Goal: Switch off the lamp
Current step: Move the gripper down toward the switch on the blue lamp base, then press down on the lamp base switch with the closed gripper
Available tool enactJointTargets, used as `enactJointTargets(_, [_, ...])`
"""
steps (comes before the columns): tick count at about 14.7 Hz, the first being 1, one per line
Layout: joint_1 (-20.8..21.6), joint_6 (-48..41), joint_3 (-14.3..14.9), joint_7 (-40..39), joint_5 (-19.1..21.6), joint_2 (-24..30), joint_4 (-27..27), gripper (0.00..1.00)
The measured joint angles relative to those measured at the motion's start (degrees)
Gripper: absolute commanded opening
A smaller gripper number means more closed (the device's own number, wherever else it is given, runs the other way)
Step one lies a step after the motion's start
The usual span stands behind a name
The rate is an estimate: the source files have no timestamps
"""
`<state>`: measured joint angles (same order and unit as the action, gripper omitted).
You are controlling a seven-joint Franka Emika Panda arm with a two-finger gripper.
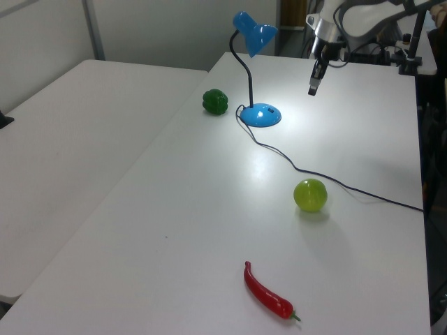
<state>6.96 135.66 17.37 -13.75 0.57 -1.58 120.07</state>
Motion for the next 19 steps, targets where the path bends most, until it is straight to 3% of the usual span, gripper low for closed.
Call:
enactJointTargets(3, [-0.1,9.9,0.0,3.4,0.0,-2.0,3.4,0.00])
enactJointTargets(7, [-0.3,21.2,0.0,7.7,0.0,-6.6,3.8,0.00])
enactJointTargets(11, [-1.8,26.7,0.0,8.7,0.0,-10.1,3.2,0.00])
enactJointTargets(14, [-3.3,27.8,0.0,8.7,0.2,-12.6,0.7,0.00])
enactJointTargets(19, [-3.7,28.2,0.0,9.3,3.8,-19.2,-6.9,0.00])
